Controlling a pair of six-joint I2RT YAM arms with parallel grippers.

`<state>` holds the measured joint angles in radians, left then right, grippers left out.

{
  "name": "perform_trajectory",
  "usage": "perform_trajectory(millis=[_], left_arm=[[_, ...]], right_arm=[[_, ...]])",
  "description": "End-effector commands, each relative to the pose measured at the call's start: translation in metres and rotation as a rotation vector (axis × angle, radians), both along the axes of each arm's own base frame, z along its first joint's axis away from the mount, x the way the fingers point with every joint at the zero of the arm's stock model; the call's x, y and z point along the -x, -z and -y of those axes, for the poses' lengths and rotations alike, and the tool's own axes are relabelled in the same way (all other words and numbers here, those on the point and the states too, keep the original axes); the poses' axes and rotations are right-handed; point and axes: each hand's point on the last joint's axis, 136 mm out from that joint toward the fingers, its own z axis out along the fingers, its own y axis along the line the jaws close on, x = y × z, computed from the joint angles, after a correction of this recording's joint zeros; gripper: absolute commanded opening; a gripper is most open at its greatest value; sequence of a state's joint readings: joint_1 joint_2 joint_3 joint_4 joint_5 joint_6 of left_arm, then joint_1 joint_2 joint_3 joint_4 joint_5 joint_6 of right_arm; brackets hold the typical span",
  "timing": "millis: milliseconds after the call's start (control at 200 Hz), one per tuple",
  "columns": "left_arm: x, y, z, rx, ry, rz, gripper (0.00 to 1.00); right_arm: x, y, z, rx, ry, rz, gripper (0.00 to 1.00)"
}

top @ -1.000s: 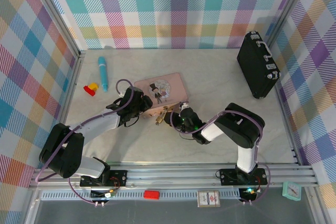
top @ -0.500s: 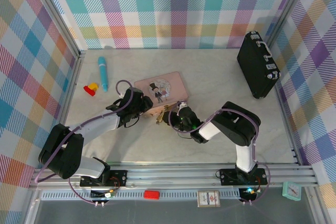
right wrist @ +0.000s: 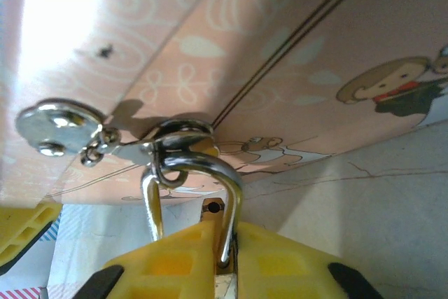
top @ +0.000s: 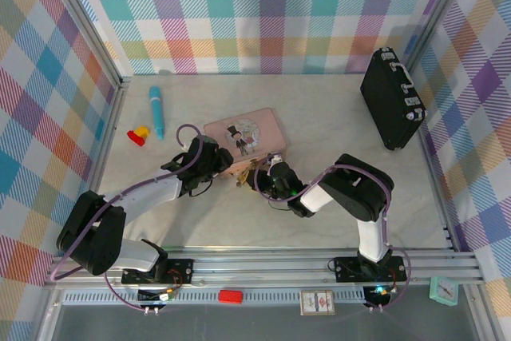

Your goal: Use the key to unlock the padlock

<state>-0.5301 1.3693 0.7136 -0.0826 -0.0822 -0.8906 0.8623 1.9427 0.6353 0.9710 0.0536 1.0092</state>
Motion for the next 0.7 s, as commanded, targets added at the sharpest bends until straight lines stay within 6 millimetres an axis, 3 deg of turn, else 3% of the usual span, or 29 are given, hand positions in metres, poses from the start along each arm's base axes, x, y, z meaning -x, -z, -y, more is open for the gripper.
perform_trajectory(millis=[0, 375, 695], left_arm=[[0.019, 0.013, -0.003, -0.025, 0.008, -0.057, 0.60], [0.023, 0.009, -0.017, -0.021, -0.062, -0.034, 0.60], [0.023, 0.011, -0.011, -0.005, -0.053, -0.031, 0.60]], right_arm=[[-0.013, -0.012, -0.003, -0.026, 0.022, 0.043, 0.12], [-0.016, -0.024, 0.008, -0.060, 0.083, 0.065, 0.08], [-0.019, -0.030, 0.014, -0.146, 0.146, 0.021, 0.03]])
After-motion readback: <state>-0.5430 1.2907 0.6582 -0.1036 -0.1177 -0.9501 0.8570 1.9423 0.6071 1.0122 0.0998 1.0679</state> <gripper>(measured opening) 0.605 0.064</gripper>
